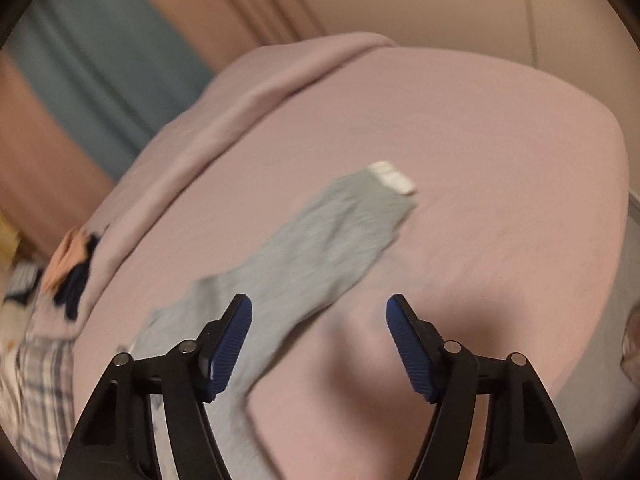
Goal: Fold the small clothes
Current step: 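Lower the right gripper onto a sleeve cuff and close on it, then lift the sleeve with the right gripper, fold it across the chest, release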
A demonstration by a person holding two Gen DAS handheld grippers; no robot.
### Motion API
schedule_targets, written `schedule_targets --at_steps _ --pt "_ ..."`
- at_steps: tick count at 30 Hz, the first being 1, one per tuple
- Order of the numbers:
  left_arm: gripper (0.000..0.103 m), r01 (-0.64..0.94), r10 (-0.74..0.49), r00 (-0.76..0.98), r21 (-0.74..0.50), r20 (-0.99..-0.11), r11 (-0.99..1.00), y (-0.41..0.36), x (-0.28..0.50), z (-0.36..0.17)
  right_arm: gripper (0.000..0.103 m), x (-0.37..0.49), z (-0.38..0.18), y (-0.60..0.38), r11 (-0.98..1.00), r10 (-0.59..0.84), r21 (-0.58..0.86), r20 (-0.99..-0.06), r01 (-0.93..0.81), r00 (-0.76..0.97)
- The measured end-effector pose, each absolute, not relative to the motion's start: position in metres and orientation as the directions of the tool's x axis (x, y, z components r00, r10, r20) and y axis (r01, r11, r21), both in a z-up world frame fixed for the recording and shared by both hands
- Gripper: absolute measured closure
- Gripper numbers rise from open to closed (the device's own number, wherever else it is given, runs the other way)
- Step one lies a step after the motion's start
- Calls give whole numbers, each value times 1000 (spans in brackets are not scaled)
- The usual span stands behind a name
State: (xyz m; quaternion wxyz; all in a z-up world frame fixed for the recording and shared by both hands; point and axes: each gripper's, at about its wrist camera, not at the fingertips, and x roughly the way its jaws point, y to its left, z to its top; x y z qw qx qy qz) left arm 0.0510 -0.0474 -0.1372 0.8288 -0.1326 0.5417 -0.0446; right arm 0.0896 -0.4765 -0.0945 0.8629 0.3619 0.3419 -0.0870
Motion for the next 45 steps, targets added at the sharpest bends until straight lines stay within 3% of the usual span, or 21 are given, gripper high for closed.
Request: schedule_targets --at_steps 6,9,14,17,26,29,34,45 --pt "29 -79 -199 404 -251 -893 965 -48 52 -144 35 135 -129 -509 667 107 567 -715 484 691" --pt "29 -79 -198 407 -250 -892 965 -49 52 -146 45 155 -148 -516 643 140 584 -726 495 673" --pt "29 -86 -209 408 -265 -889 960 -46 54 -148 77 168 -163 -523 625 136 587 -732 515 668" --pt "28 -94 -216 406 -276 -888 957 -44 55 -148 84 154 -153 -529 600 120 622 -692 504 712" --pt "27 -94 -253 400 -314 -881 945 -36 58 -145 85 134 -148 -535 612 26 565 -713 553 700" --pt "27 -109 -256 405 -324 -878 940 -28 56 -139 85 127 -124 -526 645 -29 544 -684 536 728" --pt "24 -119 -162 449 -239 -879 964 -21 56 -122 85 120 -55 -492 770 -90 467 -595 435 798" --pt "14 -140 -138 511 -241 -849 960 -6 47 -93 85 126 32 -388 912 99 399 -442 96 891"
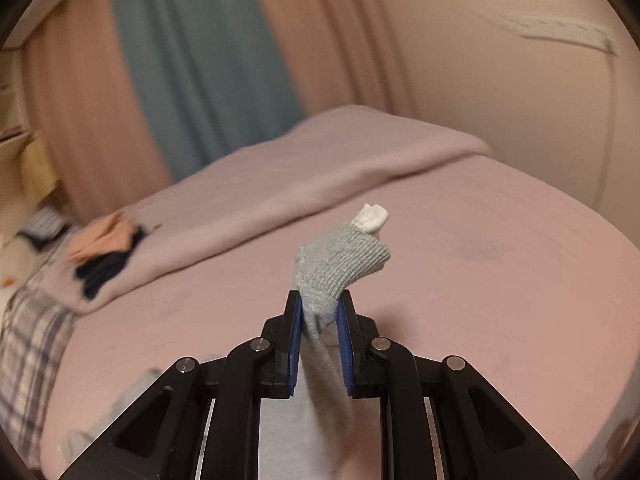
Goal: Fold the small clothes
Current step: 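Lift the sleeve with the right gripper, fold it across the chest, release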
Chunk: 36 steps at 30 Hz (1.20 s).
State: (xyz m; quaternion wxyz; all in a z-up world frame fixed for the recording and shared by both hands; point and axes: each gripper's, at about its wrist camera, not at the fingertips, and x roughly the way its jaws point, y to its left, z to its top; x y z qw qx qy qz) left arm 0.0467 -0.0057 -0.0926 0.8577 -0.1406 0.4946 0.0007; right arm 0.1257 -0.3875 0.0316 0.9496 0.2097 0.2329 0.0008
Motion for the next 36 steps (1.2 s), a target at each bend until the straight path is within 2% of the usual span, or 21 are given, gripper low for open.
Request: schedule_targets --at_steps 6,11,22,30,36 --pt "14 -164 -121 521 -238 -845 957 4 42 -88 85 134 43 -334 936 210 349 -430 -52 878" --pt "14 -180 -105 526 -231 -844 956 12 36 -85 85 146 39 -291 931 305 325 -455 -162 837" --pt "12 -197 -102 518 -234 -849 952 22 31 -88 85 156 5 -200 913 408 265 -586 -310 700" --pt "12 -218 -94 505 -233 -858 948 31 28 -94 85 154 -38 -166 903 418 247 -693 -351 588" --pt "12 -231 -96 495 -237 -864 944 36 27 -97 85 144 -58 -152 888 429 236 -736 -396 524"
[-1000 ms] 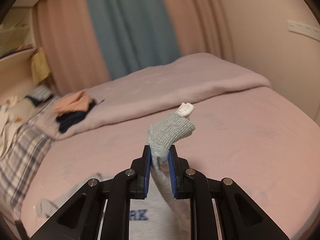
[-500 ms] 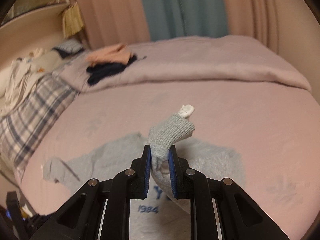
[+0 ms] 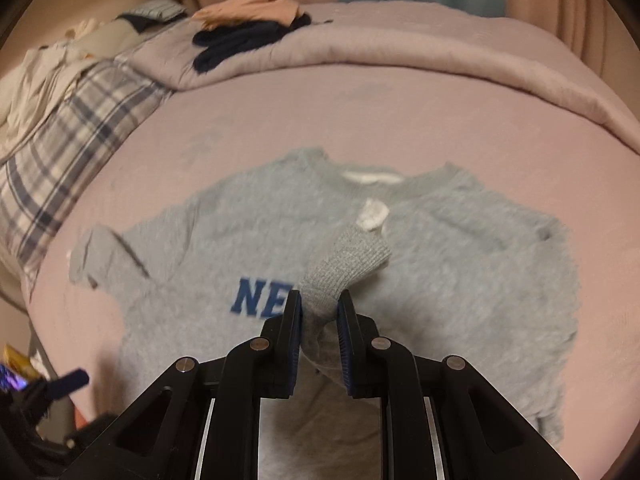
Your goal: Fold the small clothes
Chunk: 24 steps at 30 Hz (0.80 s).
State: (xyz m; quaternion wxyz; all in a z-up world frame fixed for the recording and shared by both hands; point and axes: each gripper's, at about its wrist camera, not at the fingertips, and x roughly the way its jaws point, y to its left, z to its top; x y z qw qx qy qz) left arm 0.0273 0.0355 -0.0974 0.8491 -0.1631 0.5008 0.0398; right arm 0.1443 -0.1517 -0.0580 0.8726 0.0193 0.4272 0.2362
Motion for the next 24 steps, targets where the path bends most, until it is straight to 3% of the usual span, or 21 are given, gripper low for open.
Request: schedule_targets --at_steps 8,10,13,18,24 --pt "12 -239 -103 492 -248 -865 939 40 29 -100 83 127 -71 -137 836 493 286 -765 -468 413" --pt "11 -241 -106 491 -252 -865 937 41 30 -100 78 124 -71 -137 813 531 326 -757 -483 382" --pt "6 -233 -101 503 -247 -858 940 41 32 -97 55 118 -66 -143 804 551 346 -739 -484 387" --pt "5 -193 -174 527 -317 -832 929 39 54 -94 38 110 -47 -178 842 518 317 -697 -436 495" --pt "6 -139 -264 526 -388 -808 911 23 101 -103 34 126 -56 -247 926 375 321 -702 -200 606"
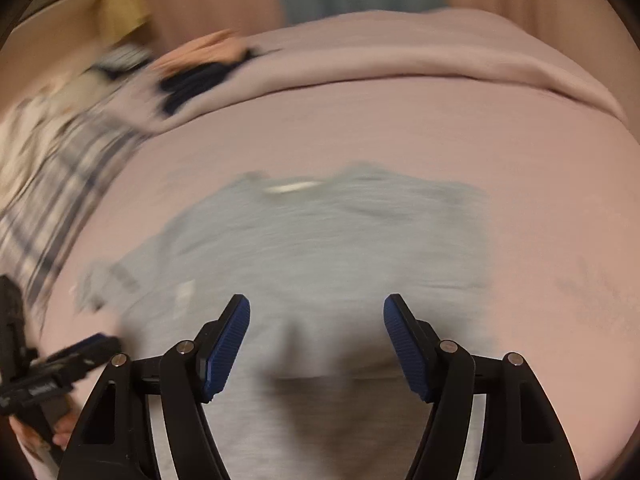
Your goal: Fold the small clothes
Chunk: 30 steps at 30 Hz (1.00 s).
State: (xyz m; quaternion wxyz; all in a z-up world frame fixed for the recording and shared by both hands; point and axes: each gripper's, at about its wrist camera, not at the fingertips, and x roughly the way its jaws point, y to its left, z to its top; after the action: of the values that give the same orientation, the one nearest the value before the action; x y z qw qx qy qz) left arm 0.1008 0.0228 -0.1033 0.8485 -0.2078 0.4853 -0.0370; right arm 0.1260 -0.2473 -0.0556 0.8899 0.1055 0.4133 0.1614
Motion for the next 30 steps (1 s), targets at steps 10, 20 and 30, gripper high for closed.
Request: schedule_targets --at_steps 10,20,30 --pt "52 -99 -356 439 -438 -825 893 -10 160 -136 34 139 -119 -315 908 304 414 -762 69 571" --pt "86 28 -283 561 -323 -778 946 -19 168 -86 34 144 -126 -322 889 337 453 -750 71 570" --pt "84 -15 -149 514 -183 -845 983 -5 183 -113 39 152 -130 -308 893 355 449 -752 38 555"
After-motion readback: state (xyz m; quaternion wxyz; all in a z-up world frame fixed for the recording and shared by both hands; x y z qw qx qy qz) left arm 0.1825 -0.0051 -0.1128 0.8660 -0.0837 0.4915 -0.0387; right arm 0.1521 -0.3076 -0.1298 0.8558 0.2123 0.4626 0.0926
